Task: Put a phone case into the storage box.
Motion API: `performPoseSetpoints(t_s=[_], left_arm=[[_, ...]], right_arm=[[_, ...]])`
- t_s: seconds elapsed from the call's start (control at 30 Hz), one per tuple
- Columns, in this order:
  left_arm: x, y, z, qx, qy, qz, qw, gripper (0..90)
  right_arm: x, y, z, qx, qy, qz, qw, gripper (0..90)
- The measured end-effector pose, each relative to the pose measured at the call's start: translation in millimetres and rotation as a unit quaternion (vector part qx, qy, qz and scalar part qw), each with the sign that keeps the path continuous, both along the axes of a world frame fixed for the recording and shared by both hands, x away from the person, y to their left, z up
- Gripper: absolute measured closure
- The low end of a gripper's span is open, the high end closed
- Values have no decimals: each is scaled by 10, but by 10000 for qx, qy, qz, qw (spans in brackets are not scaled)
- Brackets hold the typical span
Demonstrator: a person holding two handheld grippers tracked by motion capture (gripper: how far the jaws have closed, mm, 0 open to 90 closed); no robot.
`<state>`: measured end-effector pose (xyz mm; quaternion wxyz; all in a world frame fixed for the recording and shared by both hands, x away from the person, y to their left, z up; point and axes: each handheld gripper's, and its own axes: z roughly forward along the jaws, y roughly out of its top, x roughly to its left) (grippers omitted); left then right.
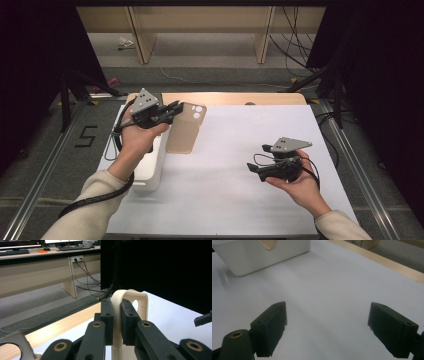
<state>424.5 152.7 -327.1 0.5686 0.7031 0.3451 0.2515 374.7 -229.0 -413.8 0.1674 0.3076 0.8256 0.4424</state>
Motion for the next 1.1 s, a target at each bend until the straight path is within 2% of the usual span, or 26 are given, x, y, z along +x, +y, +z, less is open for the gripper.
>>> performPoseSetpoints(t_s=[0.67, 1.1], left_arm=[[81, 316, 111, -121, -121, 299, 9994, 820], [146, 555, 129, -230, -114, 523, 9983, 820]], right_arm=[[-4, -40, 5, 57, 10, -48, 10000, 163], [2, -47, 5, 88, 21, -83, 9999, 162]])
